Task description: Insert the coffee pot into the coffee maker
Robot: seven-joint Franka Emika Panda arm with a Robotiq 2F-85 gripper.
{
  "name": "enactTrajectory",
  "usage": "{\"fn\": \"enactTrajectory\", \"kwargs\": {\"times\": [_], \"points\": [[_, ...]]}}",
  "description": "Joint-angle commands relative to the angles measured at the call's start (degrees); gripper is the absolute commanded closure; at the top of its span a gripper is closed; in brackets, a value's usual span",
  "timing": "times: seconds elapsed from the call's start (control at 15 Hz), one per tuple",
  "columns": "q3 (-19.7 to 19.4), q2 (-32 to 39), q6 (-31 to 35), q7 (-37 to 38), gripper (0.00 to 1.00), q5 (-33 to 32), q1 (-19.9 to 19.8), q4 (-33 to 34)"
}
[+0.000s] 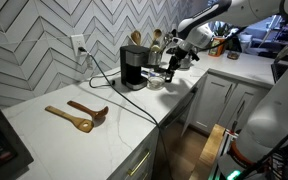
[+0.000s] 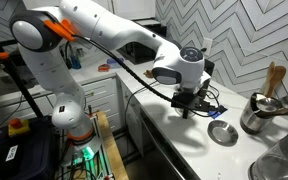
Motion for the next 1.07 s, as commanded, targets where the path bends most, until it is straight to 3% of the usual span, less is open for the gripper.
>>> {"fn": "enactTrajectory", "kwargs": {"times": [0.0, 0.53, 1.0], "points": [[0.4, -2.2, -3.5, 0.5, 0.93, -1.5, -0.3, 0.4], [2.4, -2.7, -3.6, 2.3, 0.93, -0.4, 1.5, 1.4], [4.5, -2.8, -2.1, 10.9, 0.93, -0.7, 2.3, 1.3]]}}
